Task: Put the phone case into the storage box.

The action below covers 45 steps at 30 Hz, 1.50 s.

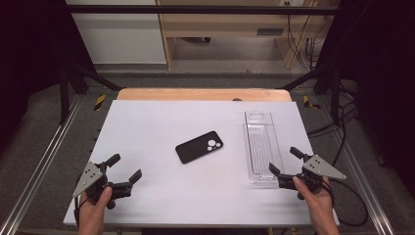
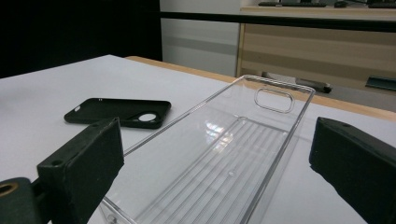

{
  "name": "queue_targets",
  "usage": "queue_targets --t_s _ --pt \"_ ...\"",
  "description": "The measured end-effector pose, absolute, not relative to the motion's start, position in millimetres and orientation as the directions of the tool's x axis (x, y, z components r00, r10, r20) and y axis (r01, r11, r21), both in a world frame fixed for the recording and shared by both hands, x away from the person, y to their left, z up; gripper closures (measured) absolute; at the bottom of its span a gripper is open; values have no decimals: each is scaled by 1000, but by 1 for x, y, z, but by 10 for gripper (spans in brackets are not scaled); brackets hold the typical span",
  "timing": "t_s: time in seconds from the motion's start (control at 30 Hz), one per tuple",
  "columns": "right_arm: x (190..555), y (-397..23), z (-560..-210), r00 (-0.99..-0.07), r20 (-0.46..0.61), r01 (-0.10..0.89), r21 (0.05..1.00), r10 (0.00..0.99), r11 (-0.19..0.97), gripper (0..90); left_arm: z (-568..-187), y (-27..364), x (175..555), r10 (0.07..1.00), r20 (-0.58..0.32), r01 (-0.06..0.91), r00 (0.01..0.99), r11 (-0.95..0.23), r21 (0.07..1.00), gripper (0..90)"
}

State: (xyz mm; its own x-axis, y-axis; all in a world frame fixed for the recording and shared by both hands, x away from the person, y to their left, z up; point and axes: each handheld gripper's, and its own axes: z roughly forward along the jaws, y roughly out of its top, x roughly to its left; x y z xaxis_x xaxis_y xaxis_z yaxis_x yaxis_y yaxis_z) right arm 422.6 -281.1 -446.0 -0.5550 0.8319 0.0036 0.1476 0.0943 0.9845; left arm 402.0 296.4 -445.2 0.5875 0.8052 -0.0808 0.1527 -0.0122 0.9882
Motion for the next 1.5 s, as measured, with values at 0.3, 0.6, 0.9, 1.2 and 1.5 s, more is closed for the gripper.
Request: queue_targets --t_s 0.3,0.6,0.9,1.2,1.5 --pt "419 -285 -447 -540 30 156 986 841 65 26 -445 287 403 807 -87 187 585 -29 982 11" --pt "419 -289 -444 -520 43 159 986 853 47 25 -445 260 403 787 -75 212 612 -72 975 20" --pt "418 -288 -445 -524 34 165 984 851 61 24 -448 225 415 756 -34 250 654 -174 952 21" --pt "417 -284 -445 -537 34 169 983 843 68 24 -433 189 449 702 -63 340 710 -263 903 35" --pt "416 -282 -445 -547 33 163 984 837 68 25 -433 157 480 685 -32 374 728 -357 856 37"
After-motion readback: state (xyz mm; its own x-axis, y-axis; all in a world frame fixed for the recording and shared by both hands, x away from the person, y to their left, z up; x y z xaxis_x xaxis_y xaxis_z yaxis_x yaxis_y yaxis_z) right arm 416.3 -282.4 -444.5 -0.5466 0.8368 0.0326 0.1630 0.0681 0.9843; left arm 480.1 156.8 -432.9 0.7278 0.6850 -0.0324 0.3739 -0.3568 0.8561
